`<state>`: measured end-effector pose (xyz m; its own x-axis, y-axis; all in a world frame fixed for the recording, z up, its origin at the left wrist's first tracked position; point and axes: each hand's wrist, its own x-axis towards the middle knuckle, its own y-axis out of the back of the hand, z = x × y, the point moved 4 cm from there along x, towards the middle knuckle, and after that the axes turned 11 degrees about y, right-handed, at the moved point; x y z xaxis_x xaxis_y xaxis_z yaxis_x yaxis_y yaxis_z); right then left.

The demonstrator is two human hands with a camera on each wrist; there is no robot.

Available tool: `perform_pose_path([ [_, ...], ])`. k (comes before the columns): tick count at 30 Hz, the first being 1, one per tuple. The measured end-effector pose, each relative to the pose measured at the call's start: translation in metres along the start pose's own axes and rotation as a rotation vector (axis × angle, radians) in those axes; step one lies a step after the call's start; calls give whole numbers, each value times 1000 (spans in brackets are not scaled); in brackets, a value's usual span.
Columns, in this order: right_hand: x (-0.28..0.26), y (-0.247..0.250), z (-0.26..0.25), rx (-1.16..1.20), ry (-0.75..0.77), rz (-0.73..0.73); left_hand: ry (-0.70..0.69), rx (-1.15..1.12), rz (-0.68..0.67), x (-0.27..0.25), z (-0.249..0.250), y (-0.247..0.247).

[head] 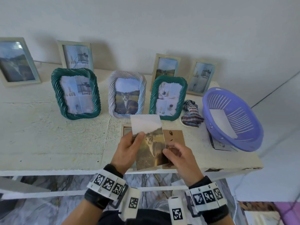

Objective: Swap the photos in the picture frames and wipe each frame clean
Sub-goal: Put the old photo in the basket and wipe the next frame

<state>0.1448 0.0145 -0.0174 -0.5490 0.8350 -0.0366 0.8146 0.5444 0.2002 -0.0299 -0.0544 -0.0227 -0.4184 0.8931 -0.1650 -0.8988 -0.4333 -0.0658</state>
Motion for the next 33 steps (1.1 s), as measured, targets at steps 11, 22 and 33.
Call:
perform_pose_path([
  [11, -64, 140, 71, -5, -154, 287, -101, 558, -96, 46, 20, -89],
  [22, -92, 233, 103, -126, -252, 367, -361, 1265, -277, 79, 17, -253],
  [33, -52, 286, 100, -402, -208, 303, -490, 1101, -116, 97, 42, -260],
])
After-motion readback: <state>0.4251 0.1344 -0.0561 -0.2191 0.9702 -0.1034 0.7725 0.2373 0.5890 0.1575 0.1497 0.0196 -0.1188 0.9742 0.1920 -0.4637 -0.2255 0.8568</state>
